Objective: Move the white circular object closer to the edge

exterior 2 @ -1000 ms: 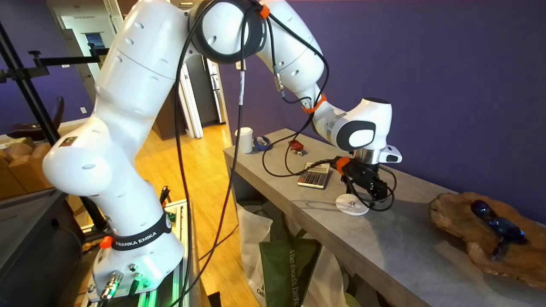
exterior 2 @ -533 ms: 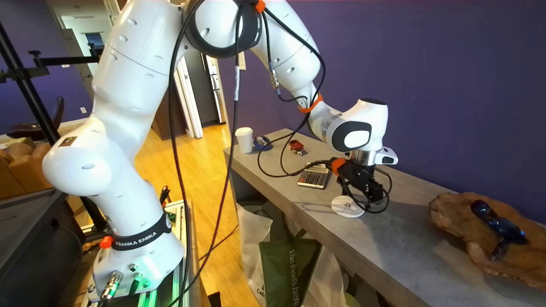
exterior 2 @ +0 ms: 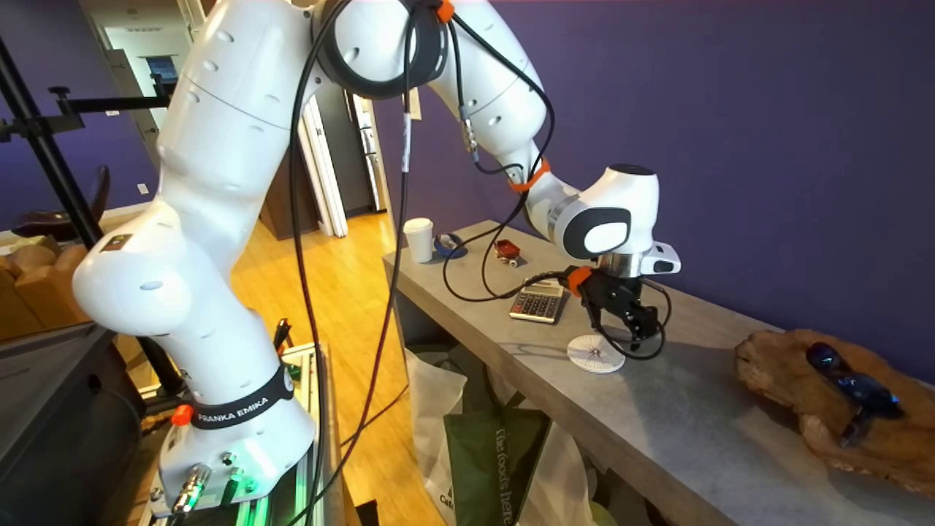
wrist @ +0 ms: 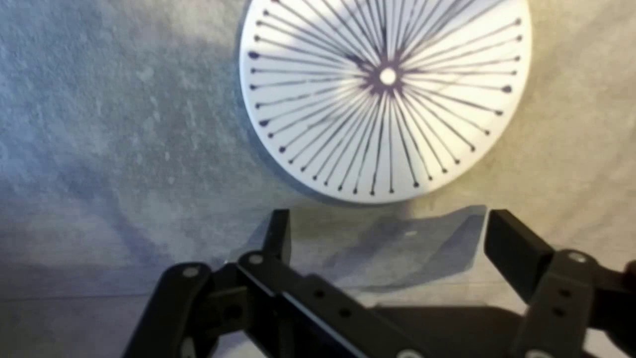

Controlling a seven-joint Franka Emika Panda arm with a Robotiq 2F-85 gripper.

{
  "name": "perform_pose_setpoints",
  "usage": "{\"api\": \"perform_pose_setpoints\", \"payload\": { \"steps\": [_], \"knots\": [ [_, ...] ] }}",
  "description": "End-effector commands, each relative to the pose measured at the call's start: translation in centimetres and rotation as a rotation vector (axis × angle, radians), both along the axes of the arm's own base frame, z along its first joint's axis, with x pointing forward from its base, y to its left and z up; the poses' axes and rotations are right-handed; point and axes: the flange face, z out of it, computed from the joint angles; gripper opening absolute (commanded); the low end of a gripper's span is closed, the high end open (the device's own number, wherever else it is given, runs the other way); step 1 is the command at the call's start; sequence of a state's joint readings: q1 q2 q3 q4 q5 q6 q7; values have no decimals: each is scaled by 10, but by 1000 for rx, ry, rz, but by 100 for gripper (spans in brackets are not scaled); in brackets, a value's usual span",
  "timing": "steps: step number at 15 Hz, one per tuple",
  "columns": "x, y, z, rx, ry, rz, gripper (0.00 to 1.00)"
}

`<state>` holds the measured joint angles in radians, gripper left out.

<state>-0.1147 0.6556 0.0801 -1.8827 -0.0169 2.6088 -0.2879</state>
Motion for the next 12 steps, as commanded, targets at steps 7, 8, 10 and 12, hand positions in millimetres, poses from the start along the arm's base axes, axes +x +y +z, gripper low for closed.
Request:
{"api": "perform_pose_setpoints", "payload": {
  "steps": [7, 8, 10, 12],
  "knots": [
    [-20, -15, 62, -6, -43, -17, 100],
    [-27, -17, 73, 0, -31, -19, 100],
    [-49, -18, 97, 9, 3, 0, 100],
    [-71, -17, 121, 12, 7, 20, 100]
  ]
}}
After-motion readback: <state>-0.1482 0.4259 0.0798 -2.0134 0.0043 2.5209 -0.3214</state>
